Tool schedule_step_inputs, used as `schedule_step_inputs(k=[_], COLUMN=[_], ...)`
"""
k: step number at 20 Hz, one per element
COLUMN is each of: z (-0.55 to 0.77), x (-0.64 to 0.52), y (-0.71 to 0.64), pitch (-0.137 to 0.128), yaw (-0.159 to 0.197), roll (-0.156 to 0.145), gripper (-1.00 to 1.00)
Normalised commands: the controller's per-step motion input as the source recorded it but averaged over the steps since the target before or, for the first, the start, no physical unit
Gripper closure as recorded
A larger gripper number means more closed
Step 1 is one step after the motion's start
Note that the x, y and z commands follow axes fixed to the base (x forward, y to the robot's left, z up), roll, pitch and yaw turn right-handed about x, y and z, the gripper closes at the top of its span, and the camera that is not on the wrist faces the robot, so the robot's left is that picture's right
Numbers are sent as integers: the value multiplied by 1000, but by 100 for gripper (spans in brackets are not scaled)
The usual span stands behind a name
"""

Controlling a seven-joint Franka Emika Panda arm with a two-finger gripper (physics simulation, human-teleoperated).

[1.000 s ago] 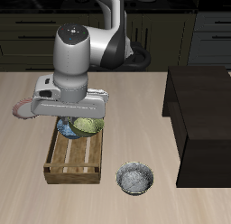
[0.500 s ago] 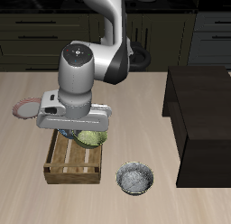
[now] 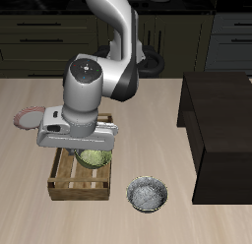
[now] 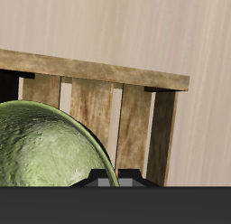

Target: Place the blue bowl and the green bowl in the wooden tray

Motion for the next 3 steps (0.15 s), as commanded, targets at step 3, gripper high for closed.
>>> schedule_step_inputs(k=[3], z=[-175], x=[-14], y=[9], pitch=[-22], yaw=[46], roll=[-20], gripper=[100])
